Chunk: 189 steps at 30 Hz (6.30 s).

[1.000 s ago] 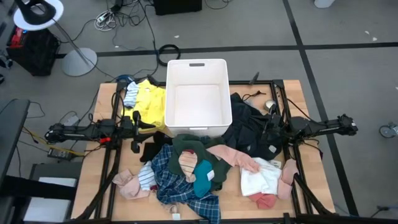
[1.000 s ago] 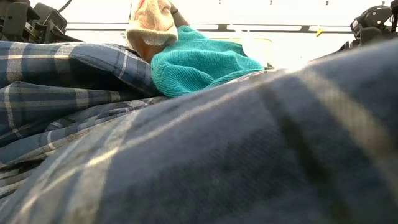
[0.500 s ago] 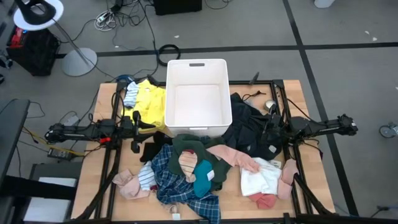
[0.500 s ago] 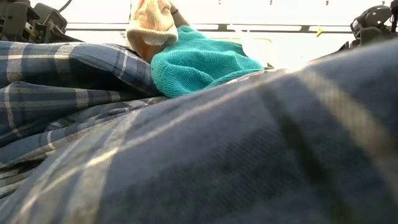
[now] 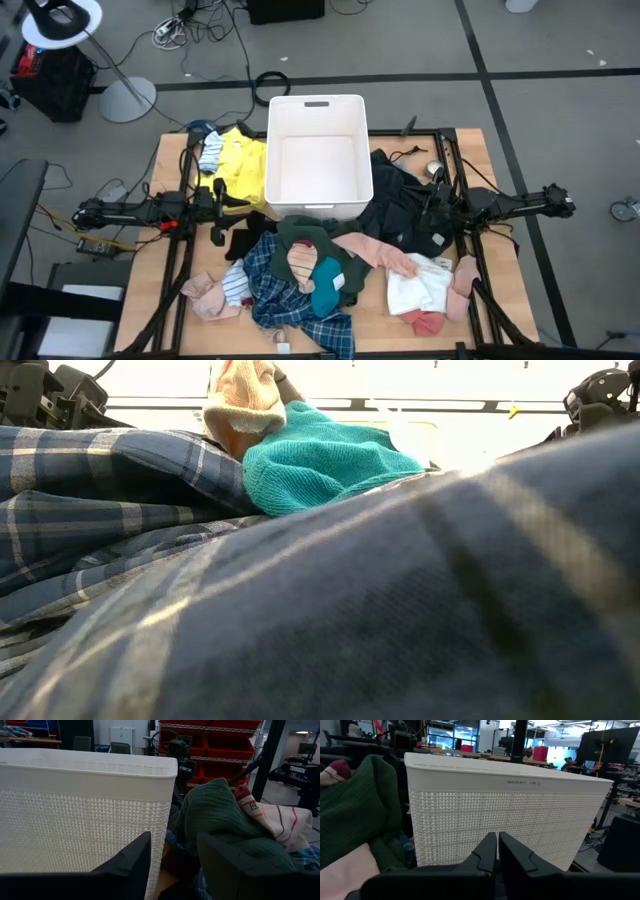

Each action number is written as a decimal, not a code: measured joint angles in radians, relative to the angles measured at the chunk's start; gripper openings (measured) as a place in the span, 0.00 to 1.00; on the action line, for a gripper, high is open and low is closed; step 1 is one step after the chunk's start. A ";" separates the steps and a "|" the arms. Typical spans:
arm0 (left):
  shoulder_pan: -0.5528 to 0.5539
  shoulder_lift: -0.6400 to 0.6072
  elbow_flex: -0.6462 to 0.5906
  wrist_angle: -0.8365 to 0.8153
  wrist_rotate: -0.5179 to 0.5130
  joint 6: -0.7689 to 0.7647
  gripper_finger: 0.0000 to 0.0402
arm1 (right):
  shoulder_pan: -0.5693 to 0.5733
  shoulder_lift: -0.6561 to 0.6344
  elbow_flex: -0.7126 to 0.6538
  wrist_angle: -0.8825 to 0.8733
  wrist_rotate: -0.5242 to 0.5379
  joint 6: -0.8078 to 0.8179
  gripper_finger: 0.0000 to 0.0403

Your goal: Sort clothes

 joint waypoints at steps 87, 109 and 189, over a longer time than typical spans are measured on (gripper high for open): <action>0.000 0.000 0.000 0.033 -0.007 0.176 0.41 | 0.000 0.000 0.000 0.000 0.000 0.000 0.05; 0.000 0.000 0.000 0.046 -0.008 0.183 0.41 | 0.000 0.000 0.000 0.000 0.000 0.074 0.05; 0.000 0.000 0.000 0.045 -0.008 0.183 0.41 | 0.481 1.373 0.994 -1.073 -0.113 1.243 0.36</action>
